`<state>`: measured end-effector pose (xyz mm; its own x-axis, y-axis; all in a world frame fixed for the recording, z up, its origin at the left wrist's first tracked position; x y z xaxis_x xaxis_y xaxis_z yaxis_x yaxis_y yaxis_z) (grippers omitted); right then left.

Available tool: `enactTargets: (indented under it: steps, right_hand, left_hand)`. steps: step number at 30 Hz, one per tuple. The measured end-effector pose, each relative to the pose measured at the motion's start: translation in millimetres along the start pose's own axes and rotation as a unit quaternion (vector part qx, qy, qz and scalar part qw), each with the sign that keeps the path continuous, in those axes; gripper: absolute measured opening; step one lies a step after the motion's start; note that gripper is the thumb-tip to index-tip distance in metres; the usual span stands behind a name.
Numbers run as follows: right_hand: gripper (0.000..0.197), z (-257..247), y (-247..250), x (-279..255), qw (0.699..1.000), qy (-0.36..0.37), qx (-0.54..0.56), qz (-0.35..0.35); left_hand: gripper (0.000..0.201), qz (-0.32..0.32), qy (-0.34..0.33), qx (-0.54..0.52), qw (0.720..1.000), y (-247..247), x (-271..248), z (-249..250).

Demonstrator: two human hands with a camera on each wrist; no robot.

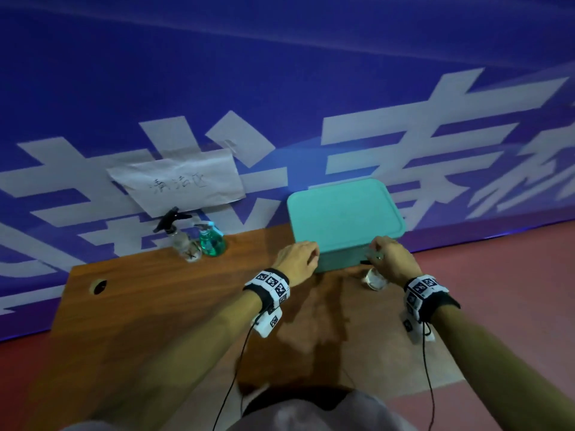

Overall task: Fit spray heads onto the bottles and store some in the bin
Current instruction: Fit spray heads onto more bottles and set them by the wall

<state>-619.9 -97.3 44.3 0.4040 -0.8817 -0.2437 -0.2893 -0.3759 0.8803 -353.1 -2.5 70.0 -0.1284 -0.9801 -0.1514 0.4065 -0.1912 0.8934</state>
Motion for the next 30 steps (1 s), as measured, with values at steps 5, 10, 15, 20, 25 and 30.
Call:
enactTargets:
  steps: [5,10,15,20,25,30]
  right_hand:
    - [0.049,57,5,-10,0.995,0.014,-0.055,-0.079]
    - [0.038,84,0,-7,0.99,-0.006,-0.082,-0.117]
    - [0.026,89,-16,1,0.989,-0.005,-0.072,-0.126]
    - [0.028,75,-24,-2,0.987,0.01,-0.035,-0.156]
    - [0.032,59,-30,-15,0.984,0.052,-0.058,-0.159]
    - [0.021,41,-39,-24,0.977,0.088,-0.021,-0.194]
  left_hand:
    - [0.009,-0.071,0.019,0.049,0.996,-38,24,46]
    - [0.02,-0.124,0.04,0.089,0.987,-60,43,77]
    - [0.031,-0.141,0.059,0.096,0.984,-71,53,103]
    - [0.038,-0.13,0.081,0.1,0.983,-77,54,122]
    - [0.054,-0.131,0.114,0.107,0.979,-81,45,130]
    - [0.051,-0.136,0.131,0.1,0.977,-84,29,120]
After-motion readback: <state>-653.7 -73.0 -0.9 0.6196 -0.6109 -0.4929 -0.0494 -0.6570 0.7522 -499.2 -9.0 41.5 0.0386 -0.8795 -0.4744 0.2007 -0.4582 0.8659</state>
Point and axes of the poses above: each hand's wrist, its own x-axis towards the middle knuckle, its own y-axis out of the back of the hand, z = x × y, the point moved 1 cm from there along x, towards the middle knuckle, and after that the axes turned 6 degrees about -z, right-handed, at the moved point
